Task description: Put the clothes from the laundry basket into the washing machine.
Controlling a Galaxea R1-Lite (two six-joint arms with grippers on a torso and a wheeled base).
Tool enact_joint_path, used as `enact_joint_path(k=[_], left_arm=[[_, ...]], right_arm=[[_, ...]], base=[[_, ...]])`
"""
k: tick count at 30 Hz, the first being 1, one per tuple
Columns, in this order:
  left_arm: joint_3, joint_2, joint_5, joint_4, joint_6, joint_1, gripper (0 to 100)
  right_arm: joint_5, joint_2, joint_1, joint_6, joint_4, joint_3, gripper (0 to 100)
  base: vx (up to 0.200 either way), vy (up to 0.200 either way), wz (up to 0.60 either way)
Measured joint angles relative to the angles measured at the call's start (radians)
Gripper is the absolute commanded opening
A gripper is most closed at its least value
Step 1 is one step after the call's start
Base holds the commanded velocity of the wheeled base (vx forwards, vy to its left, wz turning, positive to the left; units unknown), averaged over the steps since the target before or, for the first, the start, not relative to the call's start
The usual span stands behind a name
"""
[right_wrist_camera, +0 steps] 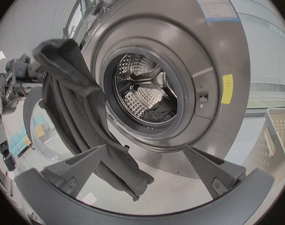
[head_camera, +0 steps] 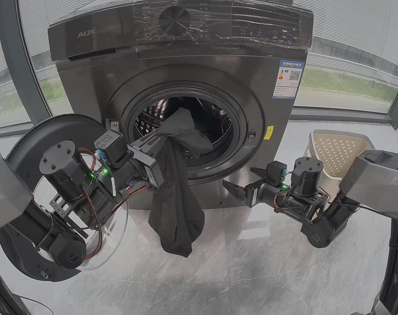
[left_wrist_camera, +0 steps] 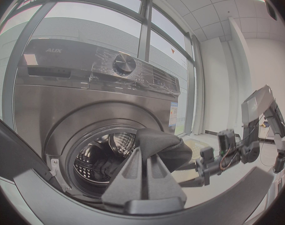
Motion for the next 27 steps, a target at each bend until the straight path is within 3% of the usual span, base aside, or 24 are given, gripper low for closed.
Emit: enact_joint_path(k=[11, 27], left_arm=[[0.013, -0.033, 0.0, 0.0, -0.012, -0.013, 0], [0.0, -0.02, 0.001, 0.0, -0.014, -0.012, 0]], right_arm=[[0.016, 0.171, 0.054, -0.001, 0.035, -0.134, 100], [0.053, 0.213, 0.217, -0.004, -0.026, -0.055, 100]], base=[[0.0, 0.0, 0.0], [0.0, 0.0, 0.0]])
